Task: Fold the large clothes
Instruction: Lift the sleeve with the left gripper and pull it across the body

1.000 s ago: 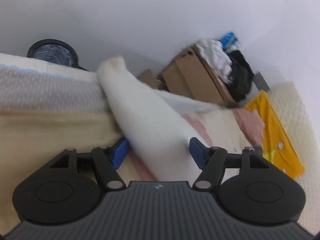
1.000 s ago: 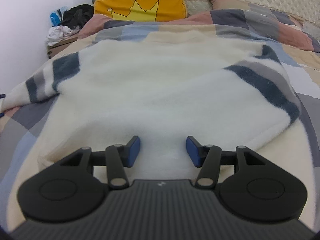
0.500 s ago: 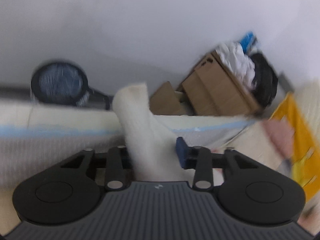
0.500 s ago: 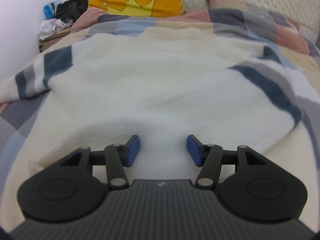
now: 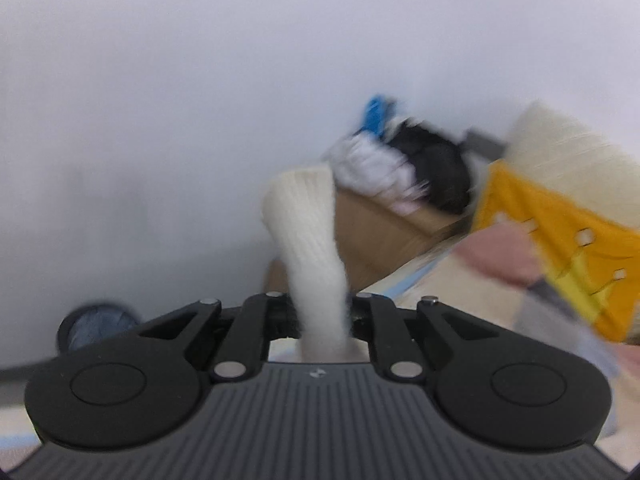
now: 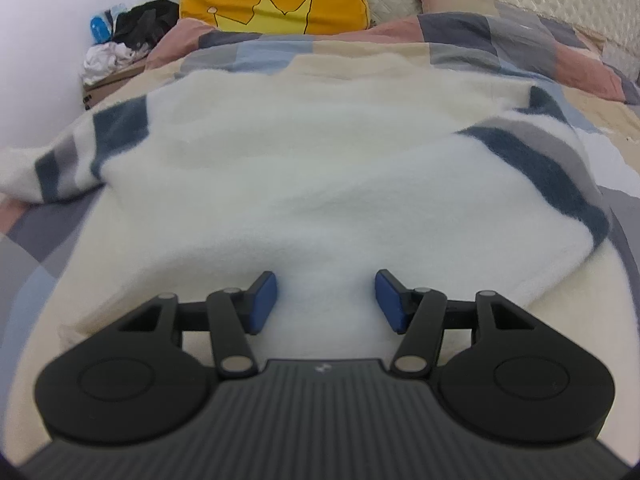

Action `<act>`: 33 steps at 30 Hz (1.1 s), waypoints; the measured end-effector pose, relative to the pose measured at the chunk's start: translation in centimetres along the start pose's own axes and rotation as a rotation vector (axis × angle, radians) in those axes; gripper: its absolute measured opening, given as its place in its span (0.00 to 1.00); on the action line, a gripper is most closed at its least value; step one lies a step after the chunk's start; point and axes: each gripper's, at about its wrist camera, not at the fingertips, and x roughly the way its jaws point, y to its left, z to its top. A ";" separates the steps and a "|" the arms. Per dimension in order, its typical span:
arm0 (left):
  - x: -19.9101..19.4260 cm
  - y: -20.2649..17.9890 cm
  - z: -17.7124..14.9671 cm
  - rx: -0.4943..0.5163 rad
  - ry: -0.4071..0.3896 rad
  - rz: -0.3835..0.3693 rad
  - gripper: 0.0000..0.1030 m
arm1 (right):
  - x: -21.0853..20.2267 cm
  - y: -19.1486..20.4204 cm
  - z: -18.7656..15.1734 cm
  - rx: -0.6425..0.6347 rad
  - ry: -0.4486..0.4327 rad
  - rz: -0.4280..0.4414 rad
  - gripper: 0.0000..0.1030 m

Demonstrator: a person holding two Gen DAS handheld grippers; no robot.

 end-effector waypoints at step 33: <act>-31.0 -48.4 -13.2 0.415 -0.008 -0.713 0.12 | -8.4 -17.9 1.9 0.527 -0.247 0.031 0.57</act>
